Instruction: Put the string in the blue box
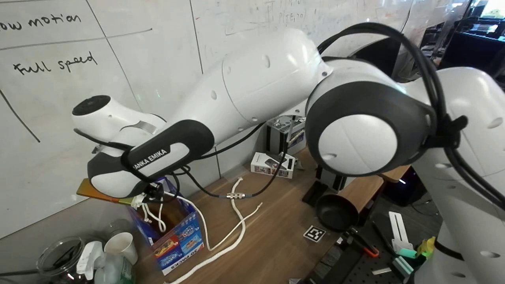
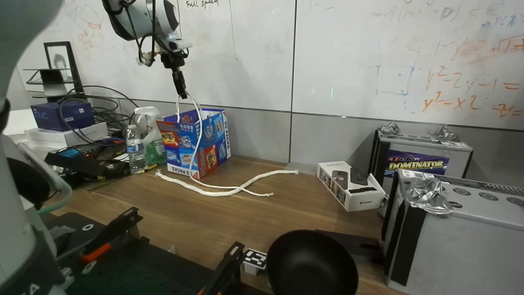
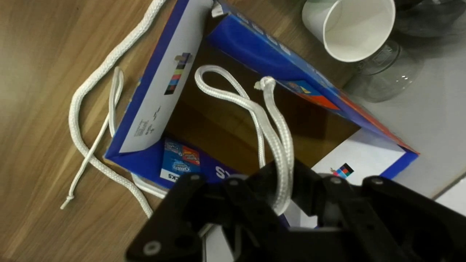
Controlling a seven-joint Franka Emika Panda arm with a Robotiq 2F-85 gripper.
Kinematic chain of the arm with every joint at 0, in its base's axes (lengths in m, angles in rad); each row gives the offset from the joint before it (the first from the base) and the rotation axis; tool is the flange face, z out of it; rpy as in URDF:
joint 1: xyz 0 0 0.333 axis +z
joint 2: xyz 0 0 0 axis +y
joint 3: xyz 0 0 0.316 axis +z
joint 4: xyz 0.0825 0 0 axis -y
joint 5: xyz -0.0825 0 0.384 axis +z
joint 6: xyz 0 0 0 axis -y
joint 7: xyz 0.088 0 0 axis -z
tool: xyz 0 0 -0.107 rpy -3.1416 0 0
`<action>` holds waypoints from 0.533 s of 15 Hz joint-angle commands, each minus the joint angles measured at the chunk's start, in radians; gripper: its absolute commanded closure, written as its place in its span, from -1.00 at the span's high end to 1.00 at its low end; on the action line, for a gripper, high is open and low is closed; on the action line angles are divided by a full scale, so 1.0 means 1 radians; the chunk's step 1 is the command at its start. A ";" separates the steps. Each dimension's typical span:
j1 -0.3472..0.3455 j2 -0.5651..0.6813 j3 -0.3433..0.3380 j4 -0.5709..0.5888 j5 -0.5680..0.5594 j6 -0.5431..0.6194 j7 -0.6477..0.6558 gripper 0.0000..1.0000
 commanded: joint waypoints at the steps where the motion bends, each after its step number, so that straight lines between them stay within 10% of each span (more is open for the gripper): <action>1: 0.027 0.107 -0.045 0.152 -0.009 -0.076 -0.013 -0.93; 6: 0.029 0.182 -0.062 0.250 0.003 -0.146 -0.024 -0.91; 7: 0.018 0.187 -0.049 0.270 0.016 -0.174 -0.060 -0.37; 8: 0.021 0.194 -0.051 0.283 0.013 -0.189 -0.071 -0.34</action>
